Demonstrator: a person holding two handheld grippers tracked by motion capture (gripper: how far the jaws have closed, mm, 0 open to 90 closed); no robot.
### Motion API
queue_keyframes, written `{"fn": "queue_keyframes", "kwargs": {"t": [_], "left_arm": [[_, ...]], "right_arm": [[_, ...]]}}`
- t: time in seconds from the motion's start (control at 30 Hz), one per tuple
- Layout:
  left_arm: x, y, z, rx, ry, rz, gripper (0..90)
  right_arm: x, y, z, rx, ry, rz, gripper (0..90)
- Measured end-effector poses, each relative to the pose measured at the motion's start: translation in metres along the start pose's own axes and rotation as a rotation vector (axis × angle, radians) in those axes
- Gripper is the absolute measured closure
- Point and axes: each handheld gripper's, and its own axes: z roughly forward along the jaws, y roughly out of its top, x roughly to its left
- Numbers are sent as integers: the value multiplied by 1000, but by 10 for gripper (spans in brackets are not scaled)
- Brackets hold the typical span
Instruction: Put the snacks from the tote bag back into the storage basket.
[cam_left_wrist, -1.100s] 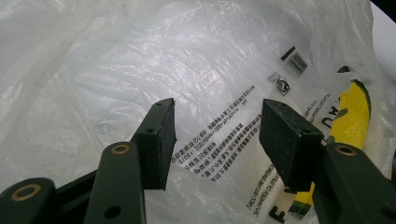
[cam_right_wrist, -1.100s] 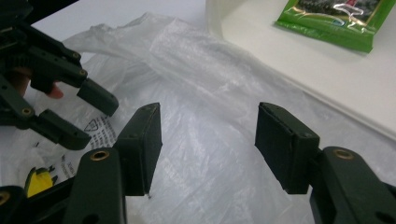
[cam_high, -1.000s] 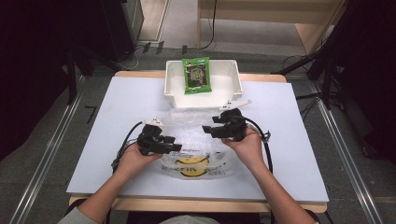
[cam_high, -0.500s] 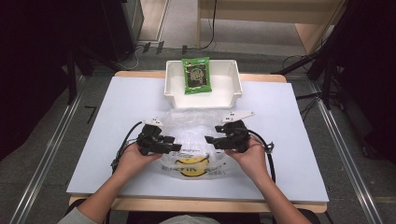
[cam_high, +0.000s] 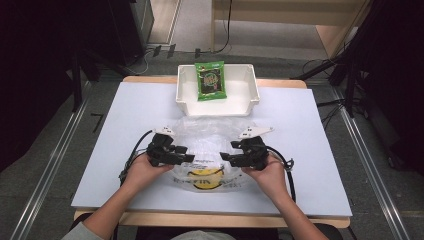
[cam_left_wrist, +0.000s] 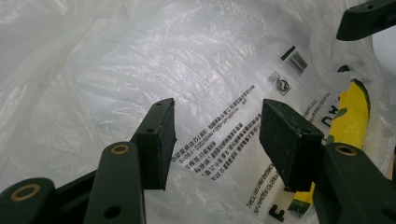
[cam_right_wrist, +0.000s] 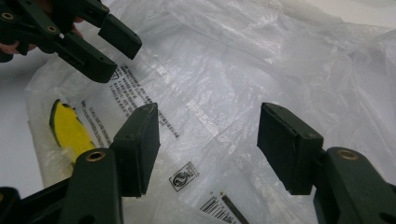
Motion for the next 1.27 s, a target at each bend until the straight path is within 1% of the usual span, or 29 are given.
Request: {"fn": "queue_keyframes", "kwargs": {"t": [0.17, 0.27, 0.37, 0.47, 0.7, 0.77, 1.07, 1.27], "left_arm": [[-1, 0, 0, 0, -1, 4, 469], [-1, 0, 1, 2, 0, 4, 469], [-1, 0, 1, 3, -1, 7, 468], [-1, 1, 1, 3, -2, 7, 468], [-1, 1, 1, 1, 0, 6, 468], [-1, 1, 1, 2, -1, 7, 468], [-1, 1, 0, 0, -4, 9, 467], [-1, 2, -3, -13, -4, 11, 468]], "right_arm": [[-3, -2, 6, 9, -2, 5, 405], [-6, -4, 6, 4, 4, 20, 405], [-9, -6, 9, 12, 4, 33, 405], [-9, -7, 10, 22, 3, 27, 405], [-8, -8, 12, 25, 5, 30, 405], [-8, -8, 12, 28, 4, 22, 405], [-7, -9, 13, 37, 7, 21, 405], [-7, -9, 13, 36, 8, 20, 404]]}}
